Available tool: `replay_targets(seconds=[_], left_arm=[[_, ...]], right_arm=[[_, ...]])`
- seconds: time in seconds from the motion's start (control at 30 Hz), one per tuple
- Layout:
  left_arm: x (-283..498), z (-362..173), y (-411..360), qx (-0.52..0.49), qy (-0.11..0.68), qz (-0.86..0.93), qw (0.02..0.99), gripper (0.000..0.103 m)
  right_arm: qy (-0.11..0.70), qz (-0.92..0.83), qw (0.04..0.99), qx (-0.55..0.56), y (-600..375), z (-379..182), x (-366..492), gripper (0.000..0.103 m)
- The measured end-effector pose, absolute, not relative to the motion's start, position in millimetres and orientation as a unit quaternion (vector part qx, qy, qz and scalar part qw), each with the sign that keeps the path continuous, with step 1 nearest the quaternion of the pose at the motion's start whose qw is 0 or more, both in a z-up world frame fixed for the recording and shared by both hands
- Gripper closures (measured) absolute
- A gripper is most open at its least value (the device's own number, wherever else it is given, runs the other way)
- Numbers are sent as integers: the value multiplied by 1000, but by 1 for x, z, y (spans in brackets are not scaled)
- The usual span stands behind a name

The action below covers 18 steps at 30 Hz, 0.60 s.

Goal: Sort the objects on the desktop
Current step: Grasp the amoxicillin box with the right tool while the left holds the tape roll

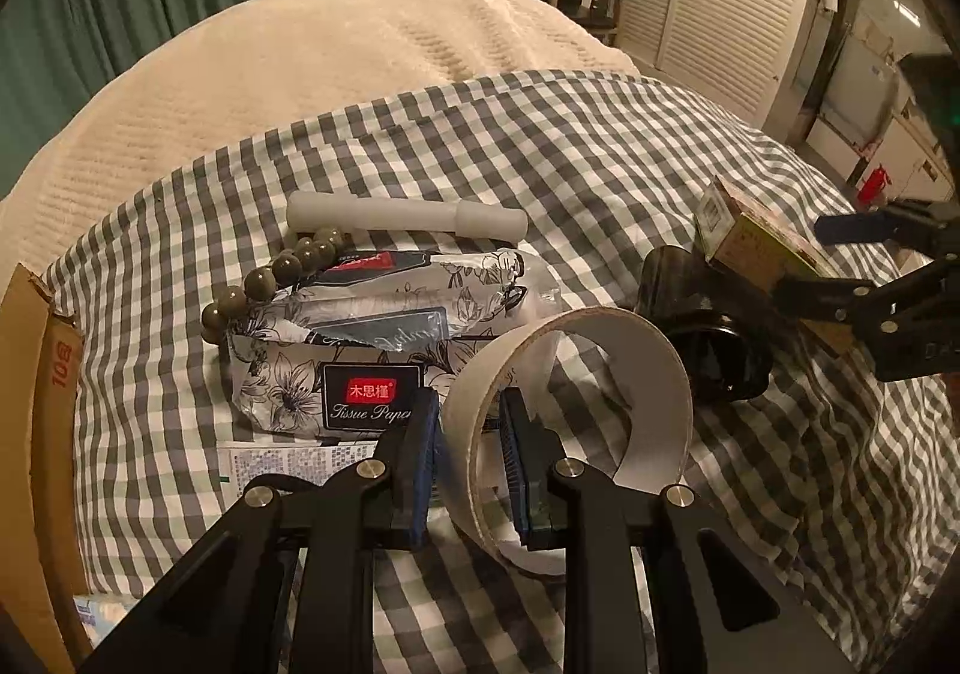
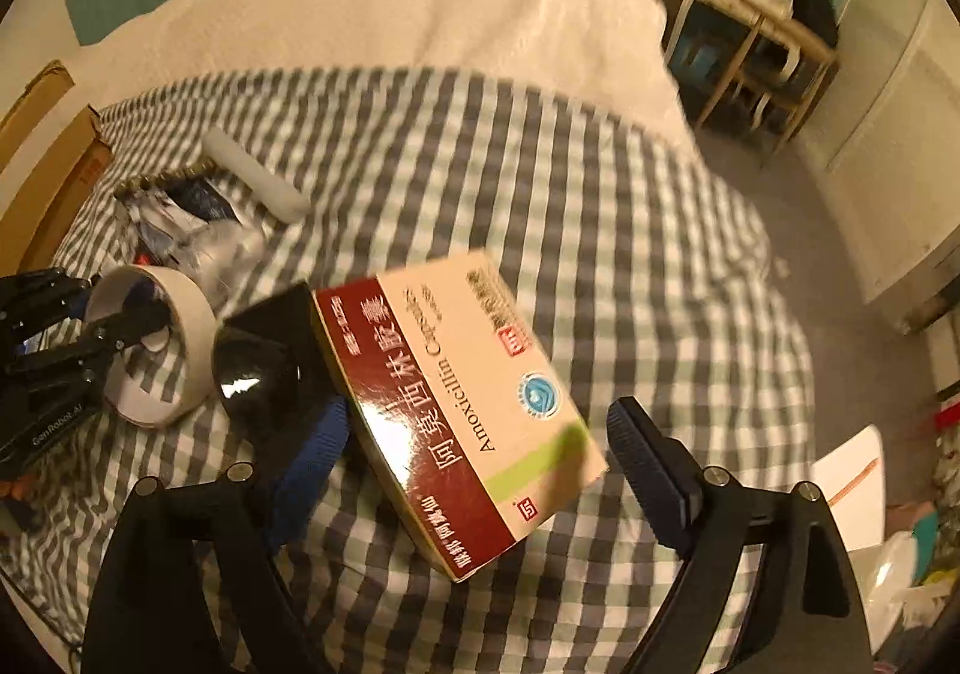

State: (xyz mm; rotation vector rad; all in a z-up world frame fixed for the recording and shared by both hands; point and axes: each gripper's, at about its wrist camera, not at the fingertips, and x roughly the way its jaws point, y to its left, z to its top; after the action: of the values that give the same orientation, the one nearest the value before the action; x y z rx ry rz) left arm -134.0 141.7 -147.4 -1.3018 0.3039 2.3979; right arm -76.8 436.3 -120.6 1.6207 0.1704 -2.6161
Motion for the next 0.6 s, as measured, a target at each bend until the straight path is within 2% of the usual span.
replay_targets(seconds=[0.13, 0.27, 0.6], left_arm=[[-135, -146, 142, -465, 110, 856, 196, 82], [-132, -140, 142, -461, 111, 858, 198, 85], [-117, -118, 145, -446, 105, 862, 216, 88]], right_arm=[[25, -841, 33, 540, 439, -134, -82, 10], [17, -838, 29, 544, 436, -138, -82, 10], [-44, -834, 11, 550, 440, -126, -53, 19]])
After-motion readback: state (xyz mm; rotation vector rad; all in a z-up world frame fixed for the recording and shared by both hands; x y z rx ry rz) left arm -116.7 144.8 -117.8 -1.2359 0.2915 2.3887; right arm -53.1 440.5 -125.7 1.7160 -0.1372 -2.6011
